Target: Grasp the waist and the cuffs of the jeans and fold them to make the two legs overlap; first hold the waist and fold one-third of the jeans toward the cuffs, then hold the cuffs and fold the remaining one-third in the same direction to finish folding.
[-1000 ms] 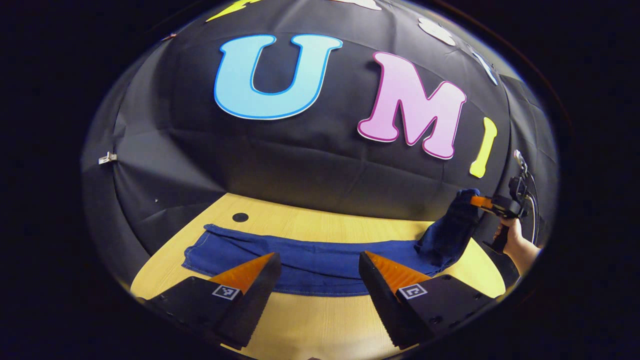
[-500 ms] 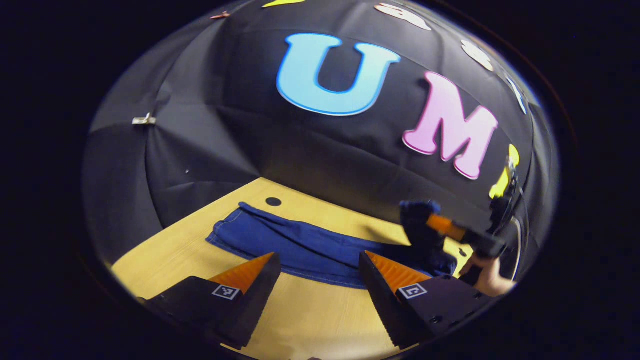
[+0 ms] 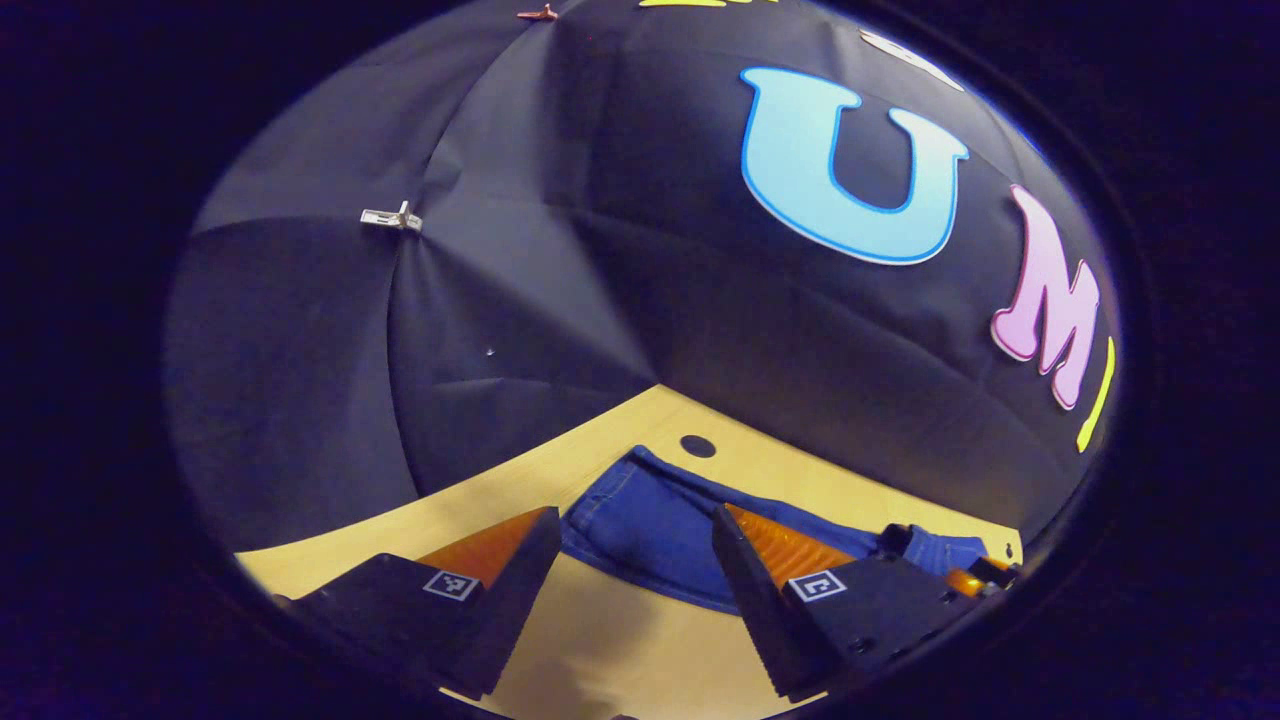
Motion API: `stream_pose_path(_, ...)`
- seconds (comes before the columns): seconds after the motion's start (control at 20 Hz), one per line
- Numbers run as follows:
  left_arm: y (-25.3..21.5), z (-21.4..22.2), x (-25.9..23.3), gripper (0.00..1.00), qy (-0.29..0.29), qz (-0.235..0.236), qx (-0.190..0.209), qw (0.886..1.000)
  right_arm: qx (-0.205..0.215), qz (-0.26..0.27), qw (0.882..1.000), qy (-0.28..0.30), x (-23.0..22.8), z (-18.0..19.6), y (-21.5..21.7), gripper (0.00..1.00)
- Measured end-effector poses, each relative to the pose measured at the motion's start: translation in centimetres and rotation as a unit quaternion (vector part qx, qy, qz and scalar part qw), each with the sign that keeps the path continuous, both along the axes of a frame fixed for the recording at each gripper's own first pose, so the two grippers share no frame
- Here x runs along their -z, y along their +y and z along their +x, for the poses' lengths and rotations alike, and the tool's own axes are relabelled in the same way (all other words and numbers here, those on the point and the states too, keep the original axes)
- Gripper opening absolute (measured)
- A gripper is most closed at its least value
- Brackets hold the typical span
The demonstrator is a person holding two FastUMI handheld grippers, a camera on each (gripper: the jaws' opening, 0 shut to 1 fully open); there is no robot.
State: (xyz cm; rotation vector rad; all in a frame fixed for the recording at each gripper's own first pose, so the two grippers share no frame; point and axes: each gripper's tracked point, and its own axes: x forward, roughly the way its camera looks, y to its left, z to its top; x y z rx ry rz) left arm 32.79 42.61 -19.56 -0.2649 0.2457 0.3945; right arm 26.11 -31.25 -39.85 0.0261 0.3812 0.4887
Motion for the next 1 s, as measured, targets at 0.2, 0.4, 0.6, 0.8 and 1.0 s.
stream_pose_path(0.2,2.3,3.9,4.2,0.96,0.047,-0.002,-0.004,0.999,0.02,0.025,0.999,-0.016,-2.3,-1.8,-4.2,0.96)
stream_pose_path(0.4,2.9,5.9,5.5,0.96,0.066,-0.003,-0.017,0.998,0.061,0.025,0.997,-0.042,-3.4,-2.9,-8.2,0.96)
stream_pose_path(0.6,3.5,7.3,7.6,0.96,0.116,0.007,-0.021,0.993,0.063,0.023,0.997,-0.028,-2.5,-5.5,-9.7,0.97)
stream_pose_path(0.8,3.5,7.3,9.1,0.97,0.147,0.029,-0.029,0.988,0.06,0.029,0.997,0.046,0.5,-8.1,-10.1,0.98)
stream_pose_path(1.0,3.1,7.4,9.2,0.95,0.148,0.028,-0.016,0.988,0.087,0.024,0.994,0.058,1.5,-8.6,-11.8,0.97)
